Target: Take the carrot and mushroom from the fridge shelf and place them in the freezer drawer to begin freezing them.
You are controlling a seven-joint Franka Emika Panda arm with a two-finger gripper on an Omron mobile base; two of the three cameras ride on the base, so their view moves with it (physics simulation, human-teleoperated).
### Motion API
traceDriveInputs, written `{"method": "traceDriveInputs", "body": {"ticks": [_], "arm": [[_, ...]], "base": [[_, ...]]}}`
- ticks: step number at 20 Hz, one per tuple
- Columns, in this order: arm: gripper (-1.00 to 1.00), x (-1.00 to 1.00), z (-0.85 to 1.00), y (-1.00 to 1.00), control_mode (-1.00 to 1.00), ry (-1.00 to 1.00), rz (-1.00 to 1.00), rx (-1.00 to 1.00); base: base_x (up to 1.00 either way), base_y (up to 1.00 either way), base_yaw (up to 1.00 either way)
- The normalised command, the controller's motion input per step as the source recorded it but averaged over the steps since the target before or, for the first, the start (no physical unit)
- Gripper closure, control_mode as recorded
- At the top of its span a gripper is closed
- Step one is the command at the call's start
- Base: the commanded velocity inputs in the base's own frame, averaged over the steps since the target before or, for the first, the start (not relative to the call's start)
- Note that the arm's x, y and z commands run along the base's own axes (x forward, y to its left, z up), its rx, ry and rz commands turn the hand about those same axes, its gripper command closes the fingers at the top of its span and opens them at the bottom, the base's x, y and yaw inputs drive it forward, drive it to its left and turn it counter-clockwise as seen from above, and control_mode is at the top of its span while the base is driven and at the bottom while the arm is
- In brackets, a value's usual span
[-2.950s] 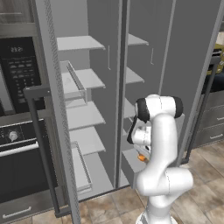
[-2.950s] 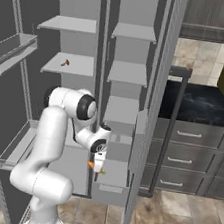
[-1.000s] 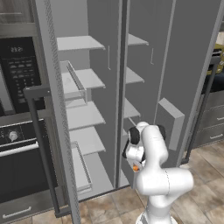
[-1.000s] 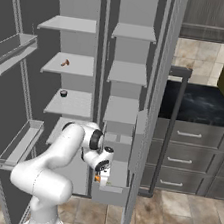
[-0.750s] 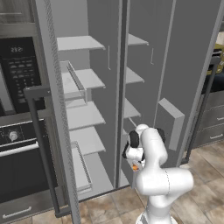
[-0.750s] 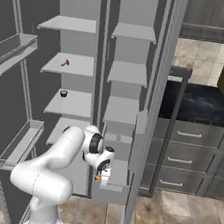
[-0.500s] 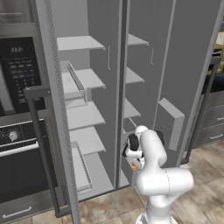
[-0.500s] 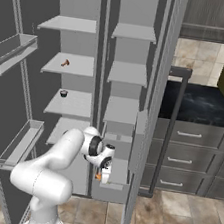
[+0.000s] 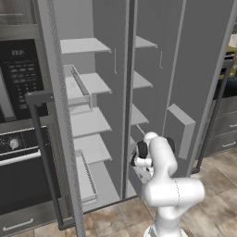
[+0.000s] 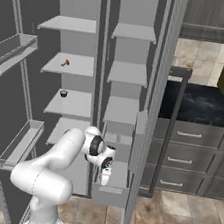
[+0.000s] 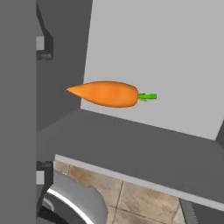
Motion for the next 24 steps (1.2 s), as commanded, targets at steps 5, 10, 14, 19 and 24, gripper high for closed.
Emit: {"method": "traceDriveInputs", "body": {"ticks": [5, 10, 14, 19, 24], "arm": [[-1.00, -0.58, 0.07, 0.00, -1.00, -0.05, 0.00, 0.00], [-1.00, -0.38, 0.25, 0.00, -1.00, -0.09, 0.00, 0.00], [-1.00, -0.12, 0.43, 0.12, -1.00, -0.09, 0.00, 0.00], [-1.00, 0.00, 0.56, 0.27, -1.00, -0.10, 0.00, -0.02], [-1.00, -0.14, 0.71, 0.18, -1.00, -0.08, 0.00, -0.01]], "base": [[0.00, 0.00, 0.00], [0.00, 0.00, 0.00], [0.00, 0.00, 0.00], [0.00, 0.00, 0.00], [0.00, 0.00, 0.00]]}}
